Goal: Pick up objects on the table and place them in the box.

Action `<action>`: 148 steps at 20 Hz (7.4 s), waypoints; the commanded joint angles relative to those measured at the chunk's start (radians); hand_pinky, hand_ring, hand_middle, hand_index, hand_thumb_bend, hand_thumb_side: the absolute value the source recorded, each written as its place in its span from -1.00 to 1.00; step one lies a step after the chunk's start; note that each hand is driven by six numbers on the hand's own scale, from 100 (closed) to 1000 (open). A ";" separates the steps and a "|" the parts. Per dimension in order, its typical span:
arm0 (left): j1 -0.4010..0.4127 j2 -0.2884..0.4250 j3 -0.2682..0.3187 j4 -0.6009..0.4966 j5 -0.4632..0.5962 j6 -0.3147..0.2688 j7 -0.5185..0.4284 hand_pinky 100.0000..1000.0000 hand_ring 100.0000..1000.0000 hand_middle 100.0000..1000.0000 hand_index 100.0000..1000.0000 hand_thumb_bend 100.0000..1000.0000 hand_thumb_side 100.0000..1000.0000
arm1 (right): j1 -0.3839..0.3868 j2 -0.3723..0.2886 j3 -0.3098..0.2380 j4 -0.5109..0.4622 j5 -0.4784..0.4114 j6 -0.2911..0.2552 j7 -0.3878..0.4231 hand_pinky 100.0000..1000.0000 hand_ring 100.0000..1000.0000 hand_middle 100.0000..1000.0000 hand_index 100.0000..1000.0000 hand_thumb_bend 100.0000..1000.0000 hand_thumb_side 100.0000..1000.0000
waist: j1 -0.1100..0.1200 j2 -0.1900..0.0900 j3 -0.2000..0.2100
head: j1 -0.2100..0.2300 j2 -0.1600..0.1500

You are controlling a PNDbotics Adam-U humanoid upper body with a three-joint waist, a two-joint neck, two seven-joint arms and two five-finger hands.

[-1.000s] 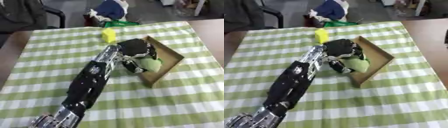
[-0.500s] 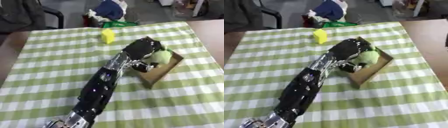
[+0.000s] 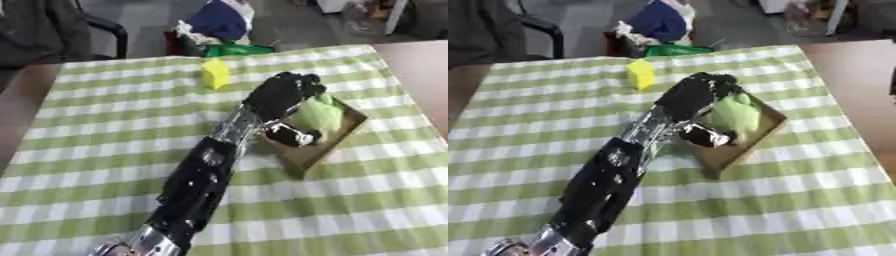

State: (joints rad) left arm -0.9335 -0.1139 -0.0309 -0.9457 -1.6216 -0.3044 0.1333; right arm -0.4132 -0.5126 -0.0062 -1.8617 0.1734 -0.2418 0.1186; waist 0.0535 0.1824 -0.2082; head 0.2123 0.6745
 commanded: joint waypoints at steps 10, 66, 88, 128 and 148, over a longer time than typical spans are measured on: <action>-0.089 0.079 0.081 -0.082 0.097 0.087 -0.108 0.64 0.56 0.61 0.81 0.87 0.03 | -0.007 -0.016 -0.009 -0.013 -0.007 -0.002 0.001 0.70 0.56 0.36 0.93 -1.00 -0.22 | -0.011 -0.017 0.008 | -0.002 -0.015; -0.251 0.412 0.283 0.441 0.468 0.475 -0.135 0.26 0.02 0.15 0.67 -0.43 -0.74 | -0.028 -0.011 0.021 -0.009 0.011 -0.015 0.035 0.72 0.57 0.35 0.94 -1.00 -0.22 | 0.044 0.042 -0.094 | 0.075 -0.042; -0.258 0.342 0.121 0.179 0.464 0.123 -0.274 0.23 -0.14 -0.08 0.54 -0.71 -1.00 | -0.024 -0.010 0.012 -0.007 -0.001 -0.018 0.028 0.71 0.57 0.35 0.94 -1.00 -0.24 | 0.023 0.021 -0.078 | 0.053 -0.041; 0.227 0.505 0.104 -0.514 1.311 -0.001 -0.241 0.31 0.09 0.11 0.67 -0.49 0.00 | 0.010 -0.018 0.037 -0.015 -0.028 -0.027 0.056 0.72 0.58 0.34 0.94 -1.00 -0.26 | 0.006 -0.004 0.021 | 0.021 -0.010; 0.426 0.399 0.159 -0.662 1.440 0.072 -0.244 0.27 0.06 0.07 0.66 -0.58 0.08 | 0.033 -0.007 0.128 -0.032 -0.012 -0.051 0.148 0.72 0.58 0.35 0.95 -1.00 -0.29 | 0.005 -0.013 0.055 | 0.049 0.076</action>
State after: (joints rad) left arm -0.4985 0.2733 0.1153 -1.5824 -0.1857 -0.2369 -0.1113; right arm -0.3707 -0.5067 0.1244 -1.8691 0.1565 -0.2896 0.2628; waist 0.0615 0.1869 -0.1542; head 0.2573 0.7395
